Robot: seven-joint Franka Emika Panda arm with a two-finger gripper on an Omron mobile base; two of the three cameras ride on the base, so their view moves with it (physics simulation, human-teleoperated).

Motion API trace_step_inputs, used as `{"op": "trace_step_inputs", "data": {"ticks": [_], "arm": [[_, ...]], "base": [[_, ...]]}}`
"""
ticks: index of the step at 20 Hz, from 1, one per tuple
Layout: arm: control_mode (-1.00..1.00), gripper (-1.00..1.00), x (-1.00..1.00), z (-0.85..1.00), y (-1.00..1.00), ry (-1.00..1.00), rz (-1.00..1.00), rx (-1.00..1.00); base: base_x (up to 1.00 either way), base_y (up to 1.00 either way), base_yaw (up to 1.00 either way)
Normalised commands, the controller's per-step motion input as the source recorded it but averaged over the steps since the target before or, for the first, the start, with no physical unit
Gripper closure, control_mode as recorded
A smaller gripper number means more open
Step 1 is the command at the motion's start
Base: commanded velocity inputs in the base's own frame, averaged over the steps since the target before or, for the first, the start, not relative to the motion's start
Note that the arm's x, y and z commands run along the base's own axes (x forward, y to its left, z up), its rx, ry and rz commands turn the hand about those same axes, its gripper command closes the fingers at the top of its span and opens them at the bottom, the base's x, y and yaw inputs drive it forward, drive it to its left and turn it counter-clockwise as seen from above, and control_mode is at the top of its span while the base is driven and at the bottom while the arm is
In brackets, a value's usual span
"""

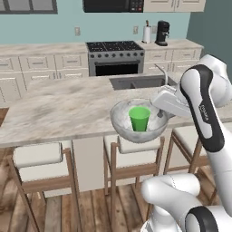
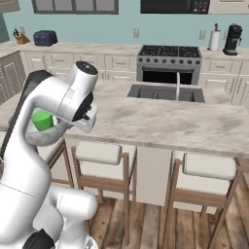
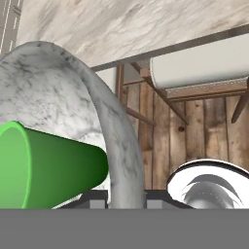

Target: Place the cup inside the bowl on the dining table and move the bowl to any counter.

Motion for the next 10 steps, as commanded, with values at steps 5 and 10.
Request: {"op": "trace_step_inputs", "data": {"ticks": [5,10], "arm": [[1.00,1.00,0.00,0.00,0.00,0.00,0.00,0.00],[1.00,1.00,0.00,0.00,0.00,0.00,0.00,0.00]], "base": [[-0.40,0.23,0.00],[-0.17,0.47,0.00]]}}
